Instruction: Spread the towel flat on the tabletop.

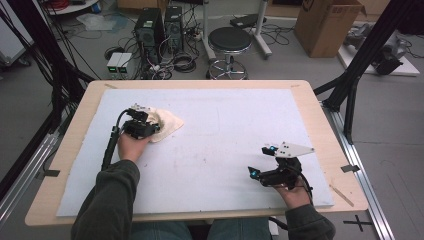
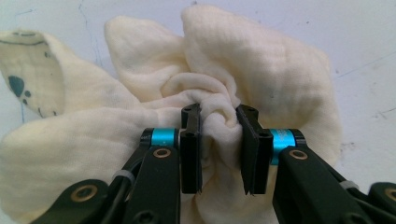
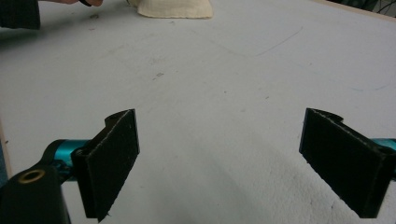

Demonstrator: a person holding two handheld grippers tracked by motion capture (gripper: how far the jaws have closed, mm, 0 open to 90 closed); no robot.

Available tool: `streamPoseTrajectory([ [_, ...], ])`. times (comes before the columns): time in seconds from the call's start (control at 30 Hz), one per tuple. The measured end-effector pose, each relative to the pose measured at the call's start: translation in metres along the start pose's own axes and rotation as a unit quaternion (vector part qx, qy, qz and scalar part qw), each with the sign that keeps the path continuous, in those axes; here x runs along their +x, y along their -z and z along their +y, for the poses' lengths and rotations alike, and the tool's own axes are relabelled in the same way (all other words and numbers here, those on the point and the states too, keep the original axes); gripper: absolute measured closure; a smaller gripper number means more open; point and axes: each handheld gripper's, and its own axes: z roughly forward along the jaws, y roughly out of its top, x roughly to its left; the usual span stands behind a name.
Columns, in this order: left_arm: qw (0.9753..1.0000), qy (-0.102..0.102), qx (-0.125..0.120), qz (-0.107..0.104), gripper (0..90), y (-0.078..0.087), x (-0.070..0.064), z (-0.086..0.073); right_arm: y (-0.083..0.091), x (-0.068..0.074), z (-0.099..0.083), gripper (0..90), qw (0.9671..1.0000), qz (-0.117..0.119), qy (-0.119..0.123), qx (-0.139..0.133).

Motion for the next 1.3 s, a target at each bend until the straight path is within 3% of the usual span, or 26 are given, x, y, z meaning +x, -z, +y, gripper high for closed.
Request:
streamPoseTrajectory([
  [0.13, 0.9998, 0.004, -0.012, -0.013, 73.0, 0.007, -0.001, 0.002, 0.000, 0.000, 0.000, 11.3, 1.0000, -0.003, 0.000, -0.001],
  [0.37, 0.9990, -0.008, -0.026, -0.036, 73.0, 0.020, -0.007, 0.006, 0.001, 0.001, 0.001, 11.3, 1.0000, -0.003, 0.002, -0.004],
  [0.7, 0.9953, -0.028, -0.052, -0.077, 73.0, 0.039, -0.026, 0.010, 0.001, 0.002, 0.002, 11.3, 1.0000, -0.004, 0.002, -0.004],
  [1.07, 0.9835, -0.083, -0.067, -0.146, 72.9, 0.056, -0.074, 0.016, 0.002, 0.002, 0.002, 11.3, 0.9999, -0.007, 0.003, -0.007],
  [1.3, 0.9735, -0.117, -0.061, -0.187, 72.9, 0.058, -0.110, 0.014, 0.002, 0.003, 0.003, 11.3, 1.0000, -0.006, 0.003, -0.004],
])
